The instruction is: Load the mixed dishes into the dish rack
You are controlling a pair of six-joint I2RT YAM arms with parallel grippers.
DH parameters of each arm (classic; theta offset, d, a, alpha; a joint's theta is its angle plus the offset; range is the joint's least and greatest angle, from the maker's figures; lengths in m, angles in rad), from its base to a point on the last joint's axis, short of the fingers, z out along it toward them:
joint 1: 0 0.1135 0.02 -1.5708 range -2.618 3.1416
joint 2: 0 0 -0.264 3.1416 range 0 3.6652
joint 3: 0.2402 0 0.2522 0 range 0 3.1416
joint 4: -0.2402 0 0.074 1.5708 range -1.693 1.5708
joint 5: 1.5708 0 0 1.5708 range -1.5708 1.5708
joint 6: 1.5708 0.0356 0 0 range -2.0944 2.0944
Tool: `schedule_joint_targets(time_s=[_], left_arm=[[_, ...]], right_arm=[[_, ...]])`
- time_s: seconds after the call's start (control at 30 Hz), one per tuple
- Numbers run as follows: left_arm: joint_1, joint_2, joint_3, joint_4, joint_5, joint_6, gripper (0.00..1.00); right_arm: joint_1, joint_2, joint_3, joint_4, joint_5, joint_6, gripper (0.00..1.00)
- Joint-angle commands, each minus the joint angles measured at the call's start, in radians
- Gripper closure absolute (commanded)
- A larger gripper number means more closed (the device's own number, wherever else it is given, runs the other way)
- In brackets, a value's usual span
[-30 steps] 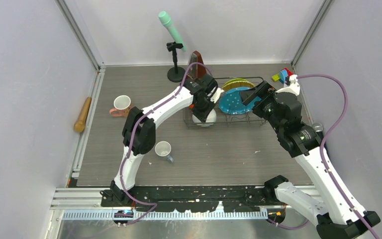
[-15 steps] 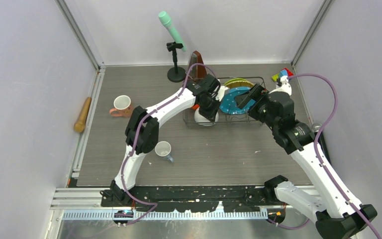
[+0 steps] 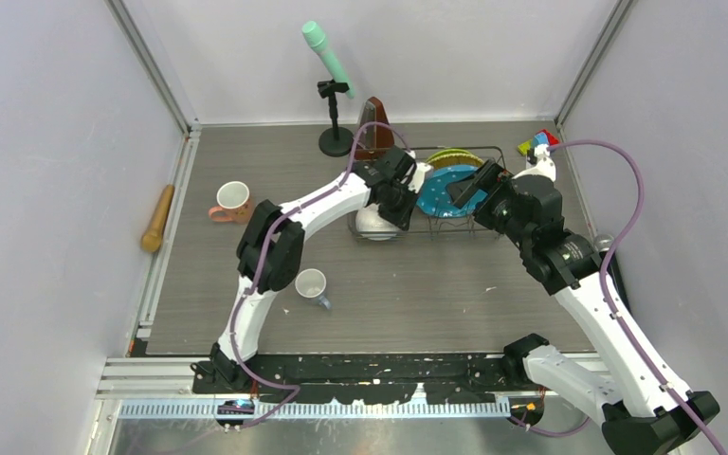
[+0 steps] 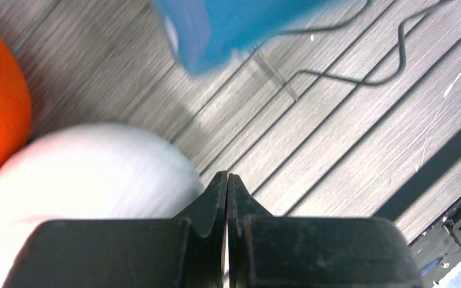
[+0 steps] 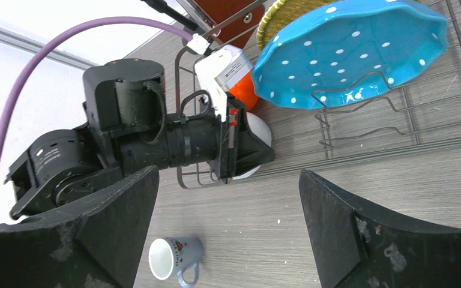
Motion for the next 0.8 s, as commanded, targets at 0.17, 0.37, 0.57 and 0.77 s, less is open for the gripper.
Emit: schedule_joint_targets(time_s=[0.17,0.37,0.57,0.77], left_arm=[[0.02,-0.281,-0.096,-0.079,-0.11,0.016,0.93],[0.078,-0.445,-0.202,-0.055,-0.175,-0.032,0.66],[0.183,-0.664,-0.444,0.092,-0.227,-0.174,0.14],[0.295,-0.769,-0.632,0.221,-0.163,-0.276,0.11]], right_arm=[[-0.003,0.037,0.043,0.023,-0.063,-0.013,0.03],[-0.002,0.164,0.127,-0.041,-0.125,-0.047,0.0],[0.055,0.408,0.32,-0.165,-0.133,-0.117,0.0],[0.142,0.645,0.487,-0.225,-0.095,-0.126,0.0]])
